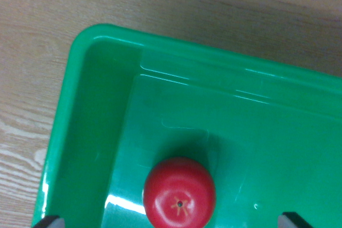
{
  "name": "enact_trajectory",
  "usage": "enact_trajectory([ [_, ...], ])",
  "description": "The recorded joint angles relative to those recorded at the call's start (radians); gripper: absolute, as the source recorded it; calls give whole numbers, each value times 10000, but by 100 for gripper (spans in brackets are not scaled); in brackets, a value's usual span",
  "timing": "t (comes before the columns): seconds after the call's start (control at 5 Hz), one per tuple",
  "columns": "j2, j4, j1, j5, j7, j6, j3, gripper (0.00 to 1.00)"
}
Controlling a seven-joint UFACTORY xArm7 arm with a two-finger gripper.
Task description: Pick fruit
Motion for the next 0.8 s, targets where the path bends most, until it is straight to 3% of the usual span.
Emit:
enact_trajectory([
  [0.2, 0, 0, 0, 0, 0, 0, 0, 0],
  [0.4, 195, -369, 25, -68, -36, -467, -12, 0],
  [0.6, 195, -369, 25, -68, -36, -467, -12, 0],
  [0.8, 393, -744, 50, -136, -72, -941, -24, 0],
])
